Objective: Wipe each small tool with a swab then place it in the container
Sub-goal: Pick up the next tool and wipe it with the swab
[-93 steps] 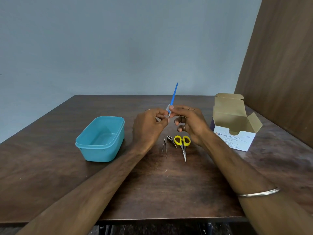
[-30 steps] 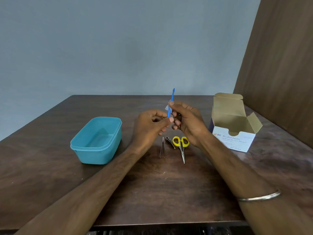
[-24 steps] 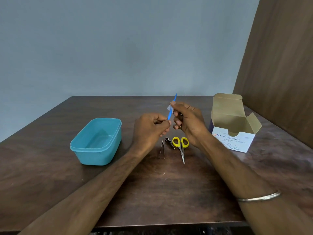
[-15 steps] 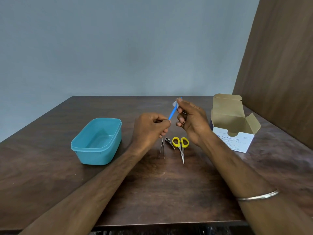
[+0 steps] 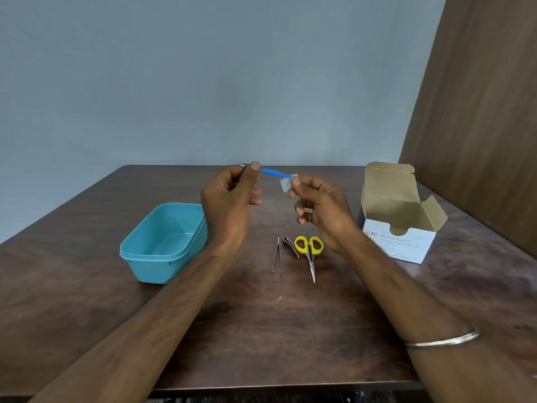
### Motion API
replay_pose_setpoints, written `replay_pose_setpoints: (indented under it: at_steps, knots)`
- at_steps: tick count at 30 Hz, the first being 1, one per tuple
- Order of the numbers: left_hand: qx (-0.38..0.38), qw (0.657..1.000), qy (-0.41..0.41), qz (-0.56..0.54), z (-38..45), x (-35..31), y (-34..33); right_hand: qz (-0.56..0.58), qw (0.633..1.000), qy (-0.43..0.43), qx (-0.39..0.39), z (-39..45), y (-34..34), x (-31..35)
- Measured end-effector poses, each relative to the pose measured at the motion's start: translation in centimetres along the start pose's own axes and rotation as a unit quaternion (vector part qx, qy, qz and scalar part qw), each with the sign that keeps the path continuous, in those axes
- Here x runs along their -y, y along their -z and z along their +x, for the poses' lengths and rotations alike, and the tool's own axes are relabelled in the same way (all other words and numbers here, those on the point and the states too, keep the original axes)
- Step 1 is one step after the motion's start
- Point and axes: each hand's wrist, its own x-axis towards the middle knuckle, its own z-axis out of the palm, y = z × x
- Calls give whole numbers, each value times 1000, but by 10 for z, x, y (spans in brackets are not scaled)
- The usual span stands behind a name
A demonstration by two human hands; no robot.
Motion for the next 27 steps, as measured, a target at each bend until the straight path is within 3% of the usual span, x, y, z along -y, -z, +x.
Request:
replay_pose_setpoints:
  at_steps: [5,12,20,27]
  knots:
    - [-16,999,-40,2,5,-2,4,-174,982,61,25,-2,-2,-2]
    - [-3,985,-59,163,10,11,7,-210,964,124,-102,0,-1,2]
    - [48,962,-96,252,4,14,6,-316,927,201,6,-3,-11,-2]
    - [79,957,-124,250,-3,13,5,-315,924,216,22,-8,-16,-1]
